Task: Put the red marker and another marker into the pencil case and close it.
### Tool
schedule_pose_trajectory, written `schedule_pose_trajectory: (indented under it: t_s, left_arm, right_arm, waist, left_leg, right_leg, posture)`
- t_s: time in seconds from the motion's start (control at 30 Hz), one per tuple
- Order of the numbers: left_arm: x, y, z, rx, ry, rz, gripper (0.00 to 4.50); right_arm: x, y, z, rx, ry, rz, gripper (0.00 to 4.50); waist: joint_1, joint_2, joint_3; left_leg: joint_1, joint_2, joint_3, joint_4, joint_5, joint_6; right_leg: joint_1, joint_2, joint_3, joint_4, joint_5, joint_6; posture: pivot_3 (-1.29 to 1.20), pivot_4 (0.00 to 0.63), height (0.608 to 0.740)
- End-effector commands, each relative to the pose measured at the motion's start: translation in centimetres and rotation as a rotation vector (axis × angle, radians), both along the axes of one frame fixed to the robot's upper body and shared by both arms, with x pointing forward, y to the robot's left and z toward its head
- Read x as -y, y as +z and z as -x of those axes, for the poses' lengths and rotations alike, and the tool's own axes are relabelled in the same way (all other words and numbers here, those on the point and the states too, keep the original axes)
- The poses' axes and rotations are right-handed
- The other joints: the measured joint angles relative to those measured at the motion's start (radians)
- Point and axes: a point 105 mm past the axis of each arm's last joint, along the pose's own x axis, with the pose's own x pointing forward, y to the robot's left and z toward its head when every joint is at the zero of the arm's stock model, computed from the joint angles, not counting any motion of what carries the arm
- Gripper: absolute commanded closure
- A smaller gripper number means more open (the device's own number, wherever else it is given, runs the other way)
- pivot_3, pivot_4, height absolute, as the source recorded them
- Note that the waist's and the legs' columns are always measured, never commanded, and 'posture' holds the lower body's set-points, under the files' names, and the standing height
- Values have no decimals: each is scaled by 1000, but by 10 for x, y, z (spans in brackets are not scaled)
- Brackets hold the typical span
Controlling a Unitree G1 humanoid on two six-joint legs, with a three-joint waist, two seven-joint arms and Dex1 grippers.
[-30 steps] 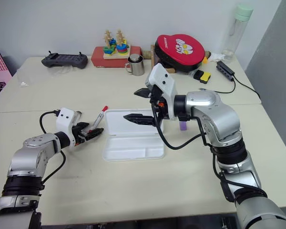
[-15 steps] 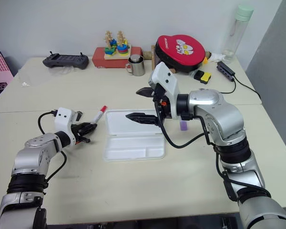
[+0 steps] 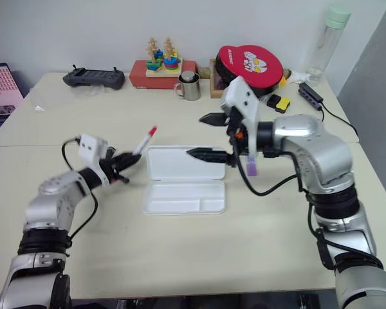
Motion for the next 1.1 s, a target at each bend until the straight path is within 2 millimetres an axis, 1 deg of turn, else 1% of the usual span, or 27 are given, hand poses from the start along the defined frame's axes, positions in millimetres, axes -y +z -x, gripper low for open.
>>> schedule_pose_trajectory:
  t_s: [0.03,0.07,0.13,0.2,0.23,0.27,0.33,0.43,0.5,0.57,0.7,0.83,0.9,0.93,0.97,1.1]
  left_arm:
    - [36,36,27,116,-288,-110,4048]
    - [38,36,29,118,-307,-125,4048]
    - [54,37,34,108,-404,-194,4048]
    - [68,26,41,62,-507,-312,4048]
    - [70,20,42,42,-533,-353,4048]
    - [69,6,44,-1,-562,-428,4048]
    - [64,-16,45,-63,-596,-535,4048]
    - [58,-34,45,-119,-630,-611,4048]
    - [52,-45,41,-141,-626,-687,4048]
    - [50,-50,38,-138,-622,-719,4048]
    - [54,-56,38,-142,-661,-719,4048]
    - [55,-57,36,-144,-661,-721,4048]
    - [56,-56,36,-144,-663,-716,3341]
    - [57,-55,37,-144,-666,-713,3307]
    - [58,-55,38,-144,-668,-711,3171]
    - [60,-51,39,-135,-663,-695,2320]
  right_arm:
    - [9,13,8,61,20,-5,0]
    - [9,13,8,61,19,-4,0]
    - [15,12,6,68,-7,4,0]
    - [21,10,6,67,-28,18,0]
    - [22,9,7,66,-31,22,0]
    - [24,6,7,63,-42,31,0]
    - [28,1,7,57,-61,45,0]
    - [31,-8,10,41,-78,71,0]
    - [34,-18,13,20,-90,100,0]
    - [36,-24,15,6,-102,115,0]
    - [38,-32,18,-25,-118,127,0]
    - [41,-38,18,-44,-141,144,0]
    - [42,-38,18,-45,-145,144,0]
    - [42,-38,18,-46,-149,141,0]
    - [42,-38,17,-47,-153,140,0]
    - [46,-38,15,-53,-178,136,0]
  waist:
    - [-3,1,0]
    - [-6,3,-1]
    - [-15,3,-1]
    - [-20,3,0]
    - [-21,3,0]
    - [-21,3,0]
    - [-21,3,0]
    - [-22,4,0]
    - [-22,4,1]
    - [-21,4,1]
    - [-21,4,1]
    - [-22,4,1]
    - [-22,4,1]
    - [-22,4,1]
    - [-22,4,1]
    - [-22,4,1]
  left_leg:
    - [0,0,1,0,0,0]
    - [0,0,2,0,0,0]
    - [3,0,4,0,0,0]
    - [2,0,4,-1,0,1]
    - [1,0,4,-1,0,1]
    - [0,0,4,0,0,1]
    - [0,0,5,0,0,1]
    - [1,0,5,0,0,1]
    - [1,0,5,0,0,1]
    - [1,0,5,0,0,1]
    - [1,0,4,0,0,1]
    - [0,0,4,0,0,1]
    - [1,0,4,0,0,1]
    - [0,0,4,0,0,1]
    - [0,0,4,0,0,1]
    - [0,0,4,0,0,1]
  right_leg:
    - [1,0,0,0,0,0]
    - [3,0,0,-1,0,0]
    - [5,0,2,-1,0,0]
    - [5,0,1,-1,0,0]
    - [4,0,0,-1,0,0]
    - [4,0,0,-1,0,0]
    - [5,0,1,-1,0,0]
    - [5,0,0,-1,0,0]
    - [4,0,0,-1,0,0]
    - [5,0,0,-1,0,0]
    - [4,0,0,-1,0,0]
    - [4,0,0,-1,0,0]
    - [4,0,0,-1,0,0]
    - [5,0,0,-1,0,0]
    - [5,0,0,-1,0,0]
    - [5,0,0,-1,0,0]
  posture:
    - [0,150,740]
    - [0,150,740]
    - [0,150,740]
    - [0,150,740]
    - [0,150,740]
    - [0,150,740]
    - [0,150,740]
    - [0,150,740]
    - [0,150,740]
    - [0,150,740]
    - [0,150,740]
    - [0,150,740]
    - [0,150,740]
    - [0,150,740]
    - [0,150,740]
    - [0,150,740]
